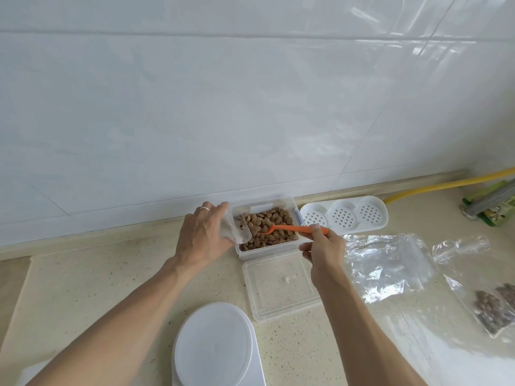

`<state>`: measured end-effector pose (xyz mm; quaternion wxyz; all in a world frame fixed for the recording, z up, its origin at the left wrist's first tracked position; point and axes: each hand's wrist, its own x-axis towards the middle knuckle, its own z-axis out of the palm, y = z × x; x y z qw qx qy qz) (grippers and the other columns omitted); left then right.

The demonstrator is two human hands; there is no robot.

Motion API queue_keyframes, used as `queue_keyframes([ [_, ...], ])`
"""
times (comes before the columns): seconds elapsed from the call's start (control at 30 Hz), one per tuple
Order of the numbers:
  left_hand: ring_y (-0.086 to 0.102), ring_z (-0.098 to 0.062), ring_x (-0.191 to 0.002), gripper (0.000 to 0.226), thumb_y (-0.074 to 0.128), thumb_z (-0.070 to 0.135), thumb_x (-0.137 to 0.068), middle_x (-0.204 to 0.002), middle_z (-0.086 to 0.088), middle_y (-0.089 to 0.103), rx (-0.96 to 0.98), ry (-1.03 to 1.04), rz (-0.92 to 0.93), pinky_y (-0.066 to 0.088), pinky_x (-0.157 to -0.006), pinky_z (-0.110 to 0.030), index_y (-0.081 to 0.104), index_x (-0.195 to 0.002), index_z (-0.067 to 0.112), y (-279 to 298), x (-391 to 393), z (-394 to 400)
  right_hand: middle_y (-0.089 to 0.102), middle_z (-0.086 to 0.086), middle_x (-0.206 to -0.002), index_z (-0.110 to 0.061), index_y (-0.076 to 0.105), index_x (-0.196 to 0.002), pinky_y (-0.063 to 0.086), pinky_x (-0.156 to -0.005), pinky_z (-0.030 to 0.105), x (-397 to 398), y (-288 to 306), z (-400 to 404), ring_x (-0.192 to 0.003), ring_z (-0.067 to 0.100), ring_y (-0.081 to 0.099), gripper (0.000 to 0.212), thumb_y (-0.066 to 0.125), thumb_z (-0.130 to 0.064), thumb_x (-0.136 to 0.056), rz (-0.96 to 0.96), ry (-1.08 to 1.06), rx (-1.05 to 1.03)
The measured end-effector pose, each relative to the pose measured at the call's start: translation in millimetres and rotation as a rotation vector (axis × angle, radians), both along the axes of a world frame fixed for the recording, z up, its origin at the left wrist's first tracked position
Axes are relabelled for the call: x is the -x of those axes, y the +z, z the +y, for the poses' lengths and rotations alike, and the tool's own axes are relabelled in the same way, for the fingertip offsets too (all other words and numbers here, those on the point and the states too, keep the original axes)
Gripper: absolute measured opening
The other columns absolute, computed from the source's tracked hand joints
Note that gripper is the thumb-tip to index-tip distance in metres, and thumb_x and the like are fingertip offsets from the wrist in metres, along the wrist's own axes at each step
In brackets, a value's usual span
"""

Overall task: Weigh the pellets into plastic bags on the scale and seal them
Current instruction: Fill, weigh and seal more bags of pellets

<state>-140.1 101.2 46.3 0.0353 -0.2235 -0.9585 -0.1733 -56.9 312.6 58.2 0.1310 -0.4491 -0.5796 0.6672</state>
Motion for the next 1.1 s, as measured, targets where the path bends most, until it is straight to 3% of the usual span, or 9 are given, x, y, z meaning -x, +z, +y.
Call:
queue_keyframes([
  [0.23, 0.056, -0.027, -0.103, 0.076, 0.079, 0.044, -0.07, -0.111, -0.01, 0.057, 0.069, -0.008, -0.03, 0.045, -0.083, -0.038, 0.048, -0.133, 0.015, -0.3, 5.4, 13.8, 0.07, 0.006, -0.074, -0.008, 0.066, -0.092, 0.046, -0.048, 0.024, 1.4, 32.6, -3.1, -0.044, 0.009, 0.053, 0.019, 0.054, -0.02, -0.1, 0.123, 0.113, -0.079],
  [0.33, 0.055, -0.026, -0.098, 0.071, 0.072, 0.049, -0.071, -0.106, -0.007, 0.055, -0.084, -0.048, -0.099, 0.048, -0.08, -0.037, 0.05, -0.129, 0.015, 1.3, 0.6, 18.3, 0.07, 0.011, -0.077, -0.013, 0.067, -0.094, 0.048, -0.048, 0.027, 0.4, 44.1, -15.1, -0.047, 0.011, 0.055, 0.014, 0.056, -0.019, -0.1, 0.178, 0.41, -0.266],
  [0.4, 0.053, -0.023, -0.095, 0.068, 0.069, 0.05, -0.071, -0.103, -0.003, 0.052, -0.19, -0.049, -0.151, 0.048, -0.079, -0.038, 0.049, -0.127, 0.018, 1.3, -1.9, 20.1, 0.066, 0.002, -0.068, -0.014, 0.068, -0.096, 0.049, -0.048, 0.027, -0.6, 49.2, -21.5, -0.048, 0.013, 0.057, 0.01, 0.059, -0.016, -0.098, 0.233, 0.634, -0.36],
  [0.47, 0.051, -0.021, -0.1, 0.074, 0.077, 0.045, -0.071, -0.108, -0.002, 0.049, -0.242, -0.033, -0.196, 0.048, -0.083, -0.037, 0.044, -0.132, 0.021, -1.5, -1.9, 19.6, 0.064, -0.006, -0.065, -0.017, 0.07, -0.097, 0.049, -0.048, 0.023, 0.2, 54.4, -22.6, -0.05, 0.013, 0.059, 0.009, 0.062, -0.015, -0.096, 0.262, 0.714, -0.417],
  [0.57, 0.049, -0.018, -0.109, 0.085, 0.083, 0.04, -0.07, -0.117, -0.003, 0.049, -0.27, -0.008, -0.212, 0.047, -0.088, -0.035, 0.038, -0.14, 0.02, -5.9, -0.9, 16.7, 0.063, -0.002, -0.066, -0.017, 0.071, -0.096, 0.048, -0.049, 0.02, 0.7, 61.3, -15.2, -0.051, 0.011, 0.06, 0.009, 0.062, -0.015, -0.096, 0.303, 0.641, -0.427],
  [0.73, 0.051, -0.02, -0.11, 0.085, 0.083, 0.034, -0.072, -0.118, -0.005, 0.049, -0.257, 0.043, -0.197, 0.045, -0.088, -0.033, 0.037, -0.141, 0.019, -8.6, -0.1, 16.4, 0.063, 0.017, -0.067, -0.014, 0.071, -0.092, 0.048, -0.051, 0.032, 1.4, 63.1, -1.2, -0.05, 0.015, 0.056, 0.013, 0.06, -0.017, -0.098, 0.36, 0.418, -0.356],
  [0.87, 0.054, -0.026, -0.111, 0.083, 0.081, 0.035, -0.073, -0.122, -0.008, 0.051, -0.197, 0.09, -0.163, 0.047, -0.088, -0.036, 0.038, -0.141, 0.018, -11.0, -1.7, 11.1, 0.07, 0.017, -0.083, -0.012, 0.069, -0.089, 0.048, -0.046, 0.024, 4.1, 52.6, 3.9, -0.046, 0.012, 0.055, 0.015, 0.057, -0.017, -0.098, 0.31, 0.191, -0.298],
  [1.0, 0.056, -0.031, -0.106, 0.081, 0.079, 0.038, -0.073, -0.12, -0.012, 0.053, -0.146, 0.088, -0.118, 0.046, -0.087, -0.039, 0.041, -0.14, 0.015, -9.9, -6.0, 0.1, 0.069, -0.004, -0.074, -0.022, 0.071, -0.094, 0.051, -0.052, 0.042, -0.4, 16.5, 6.7, -0.058, 0.034, 0.062, 0.014, 0.058, -0.021, -0.098, 0.101, 0.334, -0.56],
  [1.1, 0.056, -0.033, -0.1, 0.077, 0.076, 0.035, -0.072, -0.113, -0.013, 0.053, -0.109, 0.07, -0.113, 0.046, -0.084, -0.041, 0.043, -0.138, 0.011, -8.6, -8.5, -5.1, 0.066, -0.012, -0.06, -0.036, 0.067, -0.089, 0.043, -0.046, 0.035, -3.7, 0.7, -6.5, -0.052, 0.028, 0.055, 0.021, 0.057, -0.02, -0.099, 0.067, 0.487, -0.542],
])
